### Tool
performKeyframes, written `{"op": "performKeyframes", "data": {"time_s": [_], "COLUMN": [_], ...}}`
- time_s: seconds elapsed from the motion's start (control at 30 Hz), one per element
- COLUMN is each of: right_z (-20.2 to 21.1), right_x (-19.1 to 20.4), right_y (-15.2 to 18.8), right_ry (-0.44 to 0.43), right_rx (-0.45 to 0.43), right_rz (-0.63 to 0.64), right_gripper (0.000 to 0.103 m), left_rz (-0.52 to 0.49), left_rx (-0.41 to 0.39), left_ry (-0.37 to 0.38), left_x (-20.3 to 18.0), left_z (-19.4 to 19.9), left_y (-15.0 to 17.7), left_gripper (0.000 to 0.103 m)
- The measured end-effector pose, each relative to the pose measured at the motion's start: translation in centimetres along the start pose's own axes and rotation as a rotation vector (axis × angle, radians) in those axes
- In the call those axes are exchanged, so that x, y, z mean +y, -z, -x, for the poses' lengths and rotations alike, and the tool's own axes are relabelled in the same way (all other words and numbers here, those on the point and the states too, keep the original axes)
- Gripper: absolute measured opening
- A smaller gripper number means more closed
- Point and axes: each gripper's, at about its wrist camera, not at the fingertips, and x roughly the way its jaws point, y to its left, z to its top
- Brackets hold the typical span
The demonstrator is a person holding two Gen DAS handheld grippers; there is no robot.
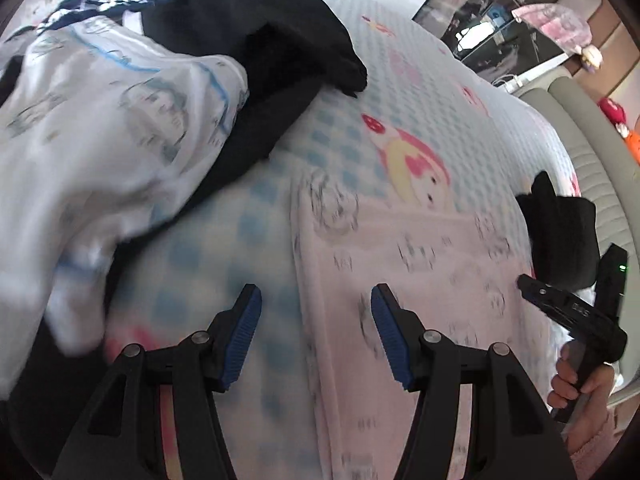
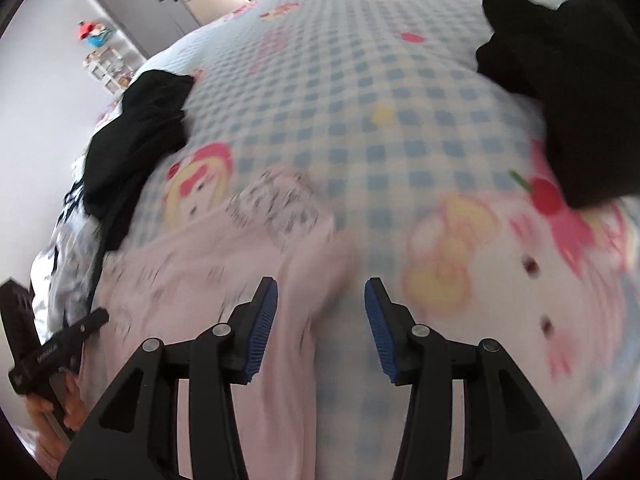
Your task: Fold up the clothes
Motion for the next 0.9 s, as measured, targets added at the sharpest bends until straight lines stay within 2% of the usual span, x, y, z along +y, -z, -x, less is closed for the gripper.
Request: {"op": "performKeyframes", "data": {"time_s": [0.1, 0.2, 0.23, 0.27, 0.3, 0.33, 0.4, 0.47, 0.5, 0.53, 0.57, 0.67, 0.8, 0.9], "right_z": [-3.4, -4.4, -4.4, -4.4, -4.5, -4.6, -4.8, -5.0, -5.0, -4.9, -4.7, -2.0, 2.7, 6.5], "right_x": [-0.6, 0.3, 0.9, 1.5, 2.2, 2.6, 3.1, 2.2, 1.9, 1.8, 1.8, 2.0, 2.2, 2.2], "right_y": [-1.4, -1.8, -1.8, -1.8, -1.7, -1.6, -1.6, -1.6, -1.6, -1.5, -1.4, -1.0, -0.7, -0.3], "right_ry": [-0.016, -0.007, -0.028, -0.050, -0.071, -0.056, -0.031, -0.060, -0.075, -0.074, -0.072, -0.070, -0.051, -0.006], "right_rx": [0.057, 0.050, 0.048, 0.047, 0.056, 0.060, 0.064, 0.060, 0.056, 0.053, 0.049, -0.004, -0.096, -0.174], "right_rz": [-0.054, -0.042, -0.021, 0.001, 0.033, 0.063, 0.100, 0.049, 0.022, 0.024, 0.028, 0.063, 0.100, 0.148], "right_gripper": [0.048, 0.051, 0.049, 0.042, 0.039, 0.036, 0.035, 0.034, 0.032, 0.019, 0.010, 0.006, 0.005, 0.005], "left_rz": [0.007, -0.030, -0.050, -0.066, -0.079, -0.088, -0.093, -0.086, -0.082, -0.080, -0.090, -0.164, -0.266, -0.302], "left_rx": [-0.013, -0.004, -0.010, -0.018, -0.030, -0.046, -0.062, -0.050, -0.038, -0.031, -0.029, -0.042, -0.065, -0.082], "left_ry": [0.015, 0.004, -0.007, -0.019, -0.028, -0.034, -0.032, -0.024, -0.024, -0.027, -0.029, -0.035, -0.001, 0.042], "left_x": [0.1, -0.7, -1.1, -1.4, -1.6, -1.9, -2.1, -2.0, -1.9, -1.9, -2.2, -4.0, -7.6, -10.5], "left_z": [-1.1, -2.1, -2.2, -2.1, -1.9, -1.7, -1.6, -1.9, -2.1, -2.3, -2.3, -1.4, -0.1, 0.0], "left_y": [-1.0, -1.2, -1.1, -0.9, -0.7, -0.6, -0.5, -0.6, -0.7, -0.8, -0.9, -0.9, -0.9, -1.7], "left_gripper": [0.058, 0.058, 0.058, 0.057, 0.051, 0.041, 0.035, 0.035, 0.032, 0.019, 0.013, 0.006, 0.005, 0.005]}}
